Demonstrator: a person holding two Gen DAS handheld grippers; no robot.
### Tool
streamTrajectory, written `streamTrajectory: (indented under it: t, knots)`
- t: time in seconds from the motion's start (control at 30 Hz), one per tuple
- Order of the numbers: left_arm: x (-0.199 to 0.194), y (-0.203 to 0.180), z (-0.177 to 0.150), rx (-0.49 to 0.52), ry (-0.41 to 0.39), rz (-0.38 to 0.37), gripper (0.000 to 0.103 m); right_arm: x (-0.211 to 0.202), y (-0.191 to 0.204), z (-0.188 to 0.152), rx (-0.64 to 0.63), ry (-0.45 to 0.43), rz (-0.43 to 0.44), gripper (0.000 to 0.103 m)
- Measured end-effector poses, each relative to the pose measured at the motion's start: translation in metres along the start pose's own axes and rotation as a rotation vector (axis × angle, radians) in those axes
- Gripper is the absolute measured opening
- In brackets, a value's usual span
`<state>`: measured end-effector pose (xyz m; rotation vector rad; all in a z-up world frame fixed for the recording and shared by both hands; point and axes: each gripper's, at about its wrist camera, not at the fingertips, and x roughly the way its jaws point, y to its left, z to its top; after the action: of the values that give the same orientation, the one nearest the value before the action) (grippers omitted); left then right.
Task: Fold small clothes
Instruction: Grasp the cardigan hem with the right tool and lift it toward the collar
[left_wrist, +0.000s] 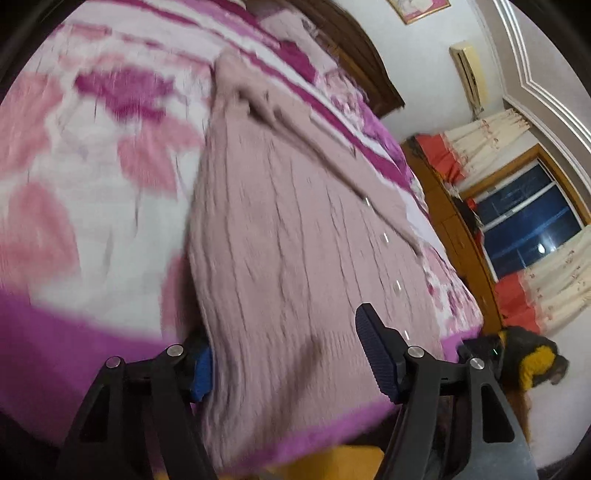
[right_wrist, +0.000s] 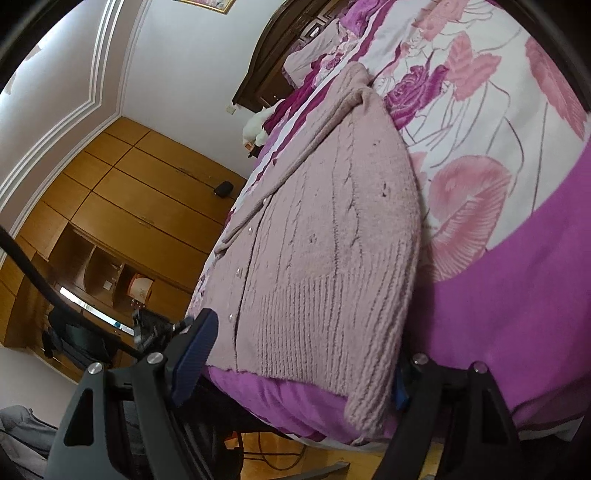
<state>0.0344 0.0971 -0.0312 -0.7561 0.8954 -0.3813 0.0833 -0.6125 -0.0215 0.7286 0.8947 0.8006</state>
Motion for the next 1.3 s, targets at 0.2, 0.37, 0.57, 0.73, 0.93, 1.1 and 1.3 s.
streamTrajectory:
  t: [0.2,0.37,0.57,0.73,0.93,1.1,1.3]
  knots:
    - [-0.001,0.009,-0.030,-0.097,0.070,-0.105,0.045,0.001,0.000,0.000,0.007,0.006,-0.018,0.080]
    - [0.004,0.012,-0.009,-0.119,0.002,-0.127,0.045,0.001,0.002,0.001,0.011,0.004,-0.024,0.080]
    - [-0.002,0.008,-0.016,-0.104,-0.012,-0.103,0.044,-0.004,0.001,-0.004,0.020,-0.012,-0.026,0.074]
    - [-0.011,0.013,-0.037,-0.138,-0.012,-0.107,0.042,-0.010,-0.009,-0.006,0.079,-0.037,-0.014,0.062]
    - [-0.012,0.014,-0.037,-0.149,-0.020,-0.093,0.028,-0.009,-0.015,-0.008,0.091,-0.031,-0.042,0.046]
    - [-0.017,0.021,-0.042,-0.140,-0.019,-0.023,0.000,-0.010,-0.024,-0.010,0.106,-0.025,-0.132,0.008]
    - [-0.027,0.016,-0.042,-0.111,-0.056,-0.018,0.000,-0.008,-0.004,-0.008,0.010,-0.026,-0.179,0.007]
